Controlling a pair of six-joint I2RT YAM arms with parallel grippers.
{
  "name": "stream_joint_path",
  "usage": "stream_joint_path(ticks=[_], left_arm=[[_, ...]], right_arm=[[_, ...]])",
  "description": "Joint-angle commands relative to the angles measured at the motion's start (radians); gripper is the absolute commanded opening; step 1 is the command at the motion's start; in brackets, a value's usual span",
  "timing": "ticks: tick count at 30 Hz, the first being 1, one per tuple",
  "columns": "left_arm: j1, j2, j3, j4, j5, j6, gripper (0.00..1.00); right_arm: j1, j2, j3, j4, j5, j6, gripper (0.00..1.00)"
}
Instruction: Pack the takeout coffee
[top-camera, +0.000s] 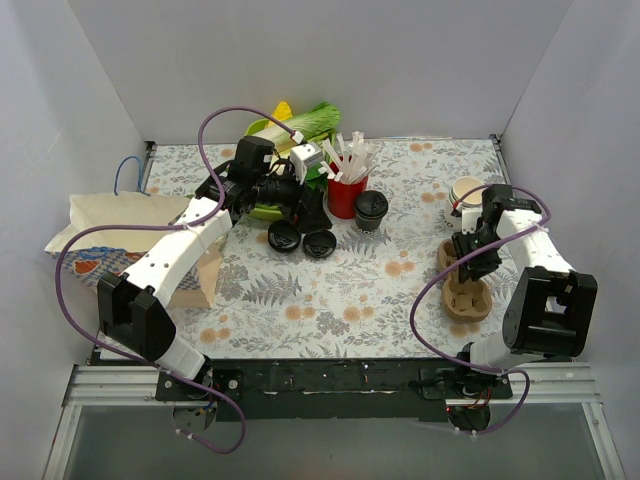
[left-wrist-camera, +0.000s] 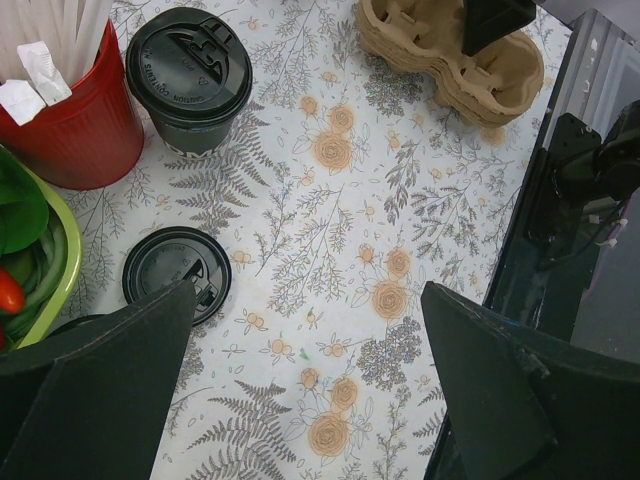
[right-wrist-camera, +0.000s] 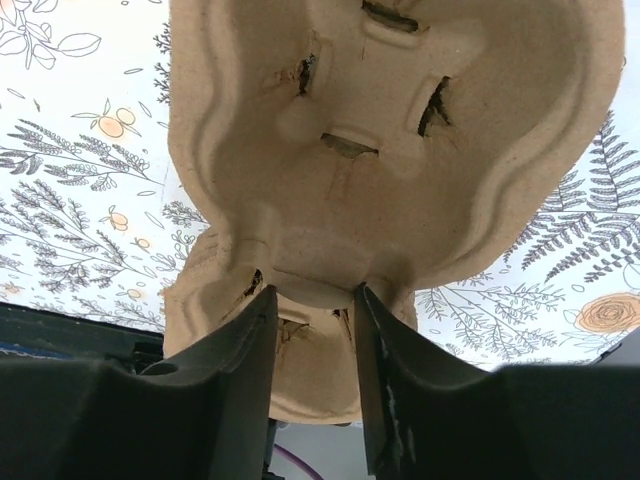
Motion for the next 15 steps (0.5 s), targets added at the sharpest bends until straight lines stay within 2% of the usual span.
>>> stream_joint_path(ticks=[1, 2, 5, 6, 7, 9, 12, 15], left_arm=[[0.005, -0.014, 0.006, 0.013, -0.001, 0.014, 0.98], [0.003, -0.015, 0.006, 0.013, -0.001, 0.014, 0.98], [0.005, -0.018, 0.001, 0.015, 0.000, 0.017, 0.98], [0.005, -0.020, 0.001, 0.013, -0.001, 0.017, 0.98], [0.003, -0.021, -0.001, 0.015, -0.001, 0.020, 0.98], [0.005, -0.024, -0.007, 0.013, 0.000, 0.023, 0.98], [0.005, -0.023, -0.013, 0.013, 0.002, 0.025, 0.98], [0.005, -0.017, -0.007, 0.016, 0.011, 0.024, 0.98]], right_arm=[[0.005, 0.001, 0.029, 0.013, 0.000, 0.014, 0.36], [0.005, -0.002, 0.038, 0.011, -0.001, 0.012, 0.27], [0.005, -0.018, 0.069, -0.008, 0.000, 0.005, 0.12], [0.005, -0.025, 0.081, -0.016, 0.000, -0.003, 0.11], [0.005, -0.030, 0.091, -0.025, 0.002, -0.008, 0.03], [0.005, -0.045, 0.118, -0.048, 0.005, -0.020, 0.01], [0.005, -0.057, 0.124, -0.055, 0.006, -0.032, 0.01], [0.005, -0.050, 0.111, -0.042, -0.017, -0.009, 0.32]])
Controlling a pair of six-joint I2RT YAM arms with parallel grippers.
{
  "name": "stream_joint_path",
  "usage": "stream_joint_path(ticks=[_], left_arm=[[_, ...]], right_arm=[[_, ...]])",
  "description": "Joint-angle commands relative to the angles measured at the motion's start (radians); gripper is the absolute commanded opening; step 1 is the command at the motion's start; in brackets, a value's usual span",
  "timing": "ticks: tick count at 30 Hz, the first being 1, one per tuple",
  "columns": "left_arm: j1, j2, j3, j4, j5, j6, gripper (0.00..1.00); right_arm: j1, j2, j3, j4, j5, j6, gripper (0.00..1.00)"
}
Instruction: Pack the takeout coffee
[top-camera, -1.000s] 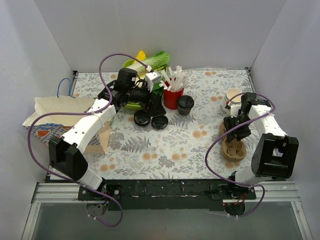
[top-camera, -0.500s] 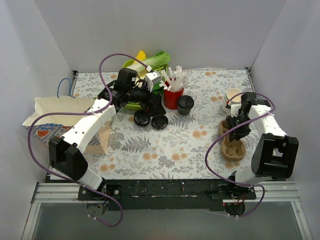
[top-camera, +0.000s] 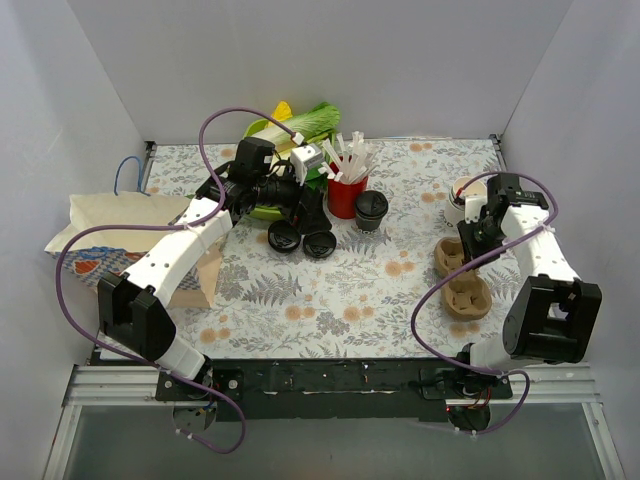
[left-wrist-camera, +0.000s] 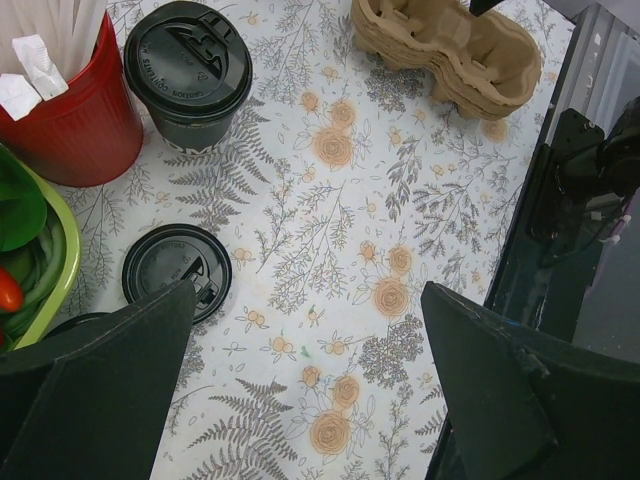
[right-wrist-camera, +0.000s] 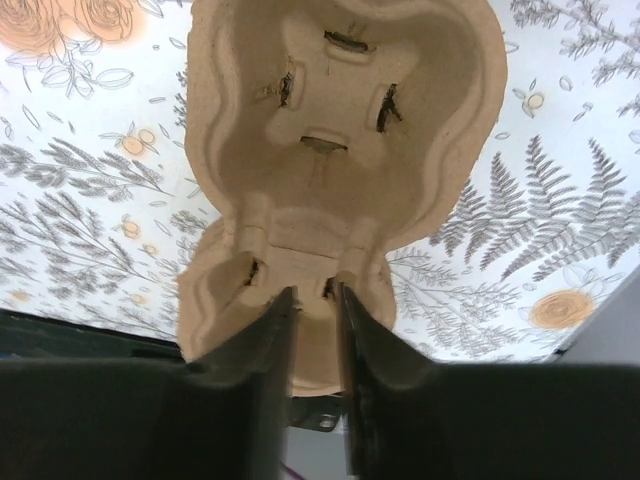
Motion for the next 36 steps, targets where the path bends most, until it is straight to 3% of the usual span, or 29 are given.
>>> stream_joint_path(ticks=[1, 8, 36], left_arm=[[0.005, -0.012, 0.003, 0.016, 0.011, 0.014, 0.98], [0.003, -0.001, 0.012, 0.014, 0.013, 0.011, 0.98], [0.005, 0.026, 0.026, 0.010, 0.005, 0.011, 0.98]], right_arm=[[0.004, -0.021, 0.013, -0.010, -0.022, 0.011, 0.45], [0.005, 0.011, 0.019, 0.004, -0.044, 0.031, 0.58], [0.031, 0.088, -0.031, 0.004, 0.019, 0.037, 0.52]])
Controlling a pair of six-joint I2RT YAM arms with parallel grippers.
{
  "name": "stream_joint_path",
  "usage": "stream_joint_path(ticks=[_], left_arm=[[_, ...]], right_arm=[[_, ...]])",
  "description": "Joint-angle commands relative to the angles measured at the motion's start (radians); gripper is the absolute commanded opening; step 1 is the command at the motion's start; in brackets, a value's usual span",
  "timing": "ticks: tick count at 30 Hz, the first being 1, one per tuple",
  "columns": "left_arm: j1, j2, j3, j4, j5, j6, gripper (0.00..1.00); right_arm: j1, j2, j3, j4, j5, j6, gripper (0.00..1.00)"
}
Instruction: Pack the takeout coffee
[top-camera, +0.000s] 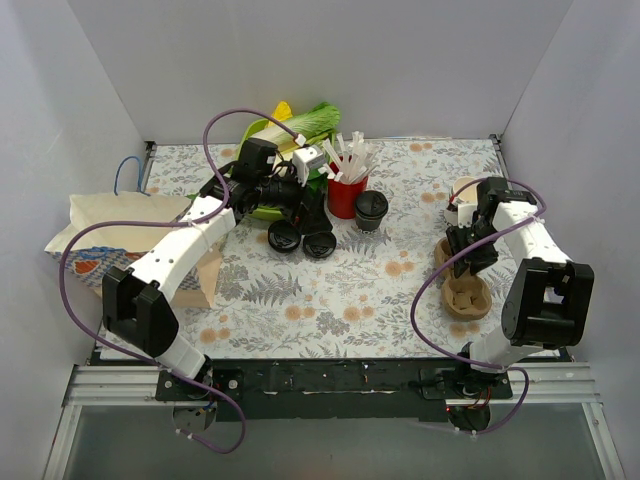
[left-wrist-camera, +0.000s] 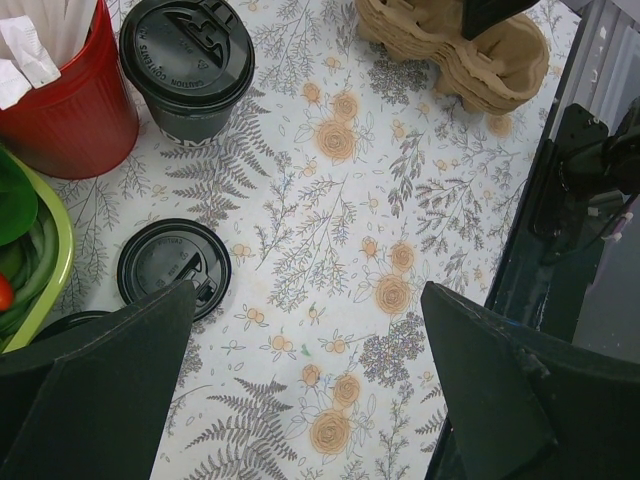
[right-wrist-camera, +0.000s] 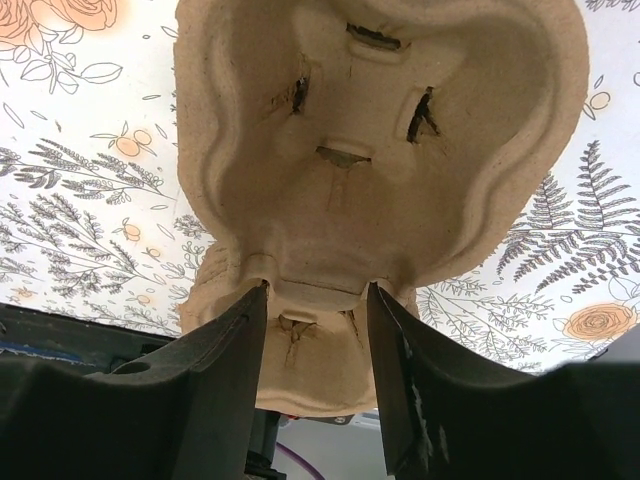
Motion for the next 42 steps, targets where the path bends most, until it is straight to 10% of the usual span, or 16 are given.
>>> stream_joint_path(ticks=[1, 13, 24, 35, 42], left_arm=[[0.003, 0.000, 0.027, 0.010, 0.006, 0.013, 0.98], [0.003, 0.008, 0.027, 0.010, 0.001, 0.014, 0.98], [0.005, 0.017, 0.037, 0.005, 0.001, 0.016, 0.98], [0.005, 0.020, 0.057, 0.016, 0.032, 0.007, 0.98], [0.003, 0.038, 0.084, 0.019, 0.058, 0.002, 0.98]], right_arm=[[0.006, 0.008, -0.013, 0.001, 0.017, 0.007, 0.52], [0.025, 0.032, -0.007, 0.010, 0.020, 0.022, 0.49], [0.003, 0.003, 0.043, -0.024, 0.098, -0.022, 0.20], [-0.089, -0.003, 0.166, -0.240, -0.060, -0.289, 0.11], [-0.162, -0.034, 0.020, -0.165, 0.150, -0.574, 0.08]])
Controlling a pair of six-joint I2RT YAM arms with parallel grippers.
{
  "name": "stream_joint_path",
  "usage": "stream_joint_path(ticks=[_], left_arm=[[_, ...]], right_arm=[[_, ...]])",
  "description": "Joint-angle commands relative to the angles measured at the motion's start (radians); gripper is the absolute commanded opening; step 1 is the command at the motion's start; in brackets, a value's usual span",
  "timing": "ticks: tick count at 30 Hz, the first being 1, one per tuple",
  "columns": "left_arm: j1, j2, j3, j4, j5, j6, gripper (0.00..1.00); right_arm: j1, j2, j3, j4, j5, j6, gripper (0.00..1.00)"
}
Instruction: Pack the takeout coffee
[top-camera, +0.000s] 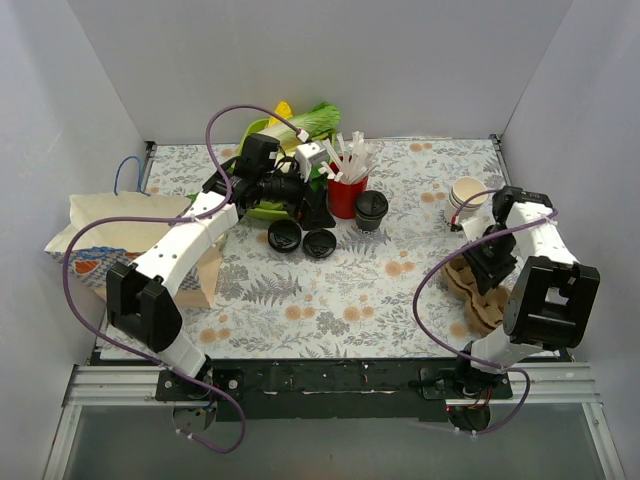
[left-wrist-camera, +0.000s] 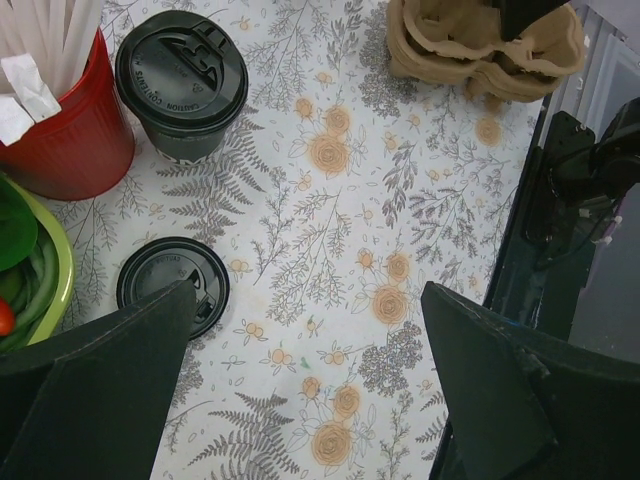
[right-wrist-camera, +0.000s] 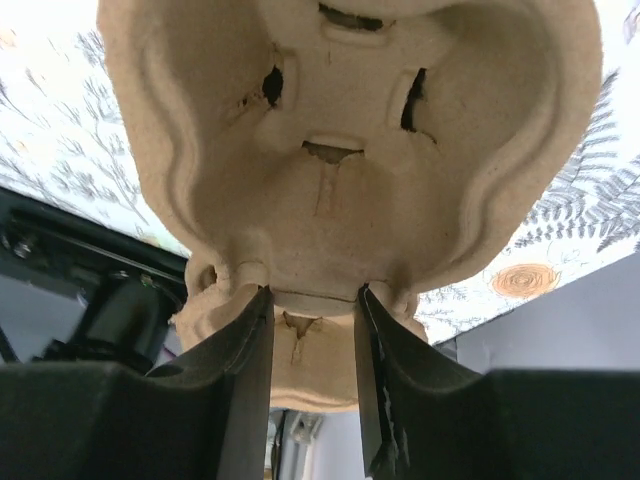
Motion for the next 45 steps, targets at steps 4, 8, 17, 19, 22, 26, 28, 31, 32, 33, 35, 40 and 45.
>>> stream_joint_path(ticks=[4, 8, 17, 19, 22, 26, 28, 31, 32, 33, 35, 40, 45], left_arm=[[0.002, 0.011, 0.049, 0.017, 0.045, -0.003, 0.98], [0.002, 0.014, 0.051, 0.021, 0.054, -0.016, 0.98], [0.002, -0.017, 0.092, 0.021, 0.056, -0.025, 0.98], [0.002, -0.049, 0.135, 0.011, 0.053, -0.014, 0.98], [0.002, -0.101, 0.201, -0.026, 0.015, 0.041, 0.98], [0.003, -0.172, 0.282, -0.080, -0.126, 0.115, 0.98], [0.009, -0.173, 0.377, -0.153, -0.247, 0.167, 0.98], [0.060, -0.163, 0.478, -0.238, -0.398, 0.220, 0.98], [0.080, -0.153, 0.506, -0.259, -0.499, 0.251, 0.98], [0.104, -0.144, 0.547, -0.305, -0.541, 0.259, 0.98], [0.224, -0.103, 0.689, -0.356, -0.555, 0.245, 0.98], [0.452, -0.089, 0.787, -0.482, -0.564, 0.276, 0.98], [0.639, -0.165, 0.649, -0.494, -0.527, 0.342, 0.98]], right_arm=[[-0.136, 0.018, 0.165, -0.043, 0.038, -0.195, 0.01], [-0.137, 0.018, 0.237, -0.122, -0.072, -0.187, 0.01], [-0.113, -0.112, 0.164, -0.123, -0.135, -0.279, 0.01], [-0.071, -0.136, 0.155, -0.123, -0.164, -0.298, 0.01], [0.027, -0.172, 0.156, -0.123, -0.207, -0.321, 0.01], [0.256, -0.186, 0.147, -0.117, -0.256, -0.333, 0.01], [0.323, -0.167, 0.130, -0.102, -0.261, -0.310, 0.01], [0.422, -0.137, 0.089, -0.051, -0.258, -0.298, 0.01], [0.467, -0.131, 0.079, -0.039, -0.257, -0.299, 0.01], [0.485, -0.124, 0.063, -0.016, -0.258, -0.302, 0.01], [0.539, -0.112, 0.035, 0.013, -0.257, -0.322, 0.01], [0.611, -0.088, -0.089, 0.094, -0.214, -0.371, 0.01], [0.618, -0.084, -0.192, 0.151, -0.152, -0.402, 0.15]])
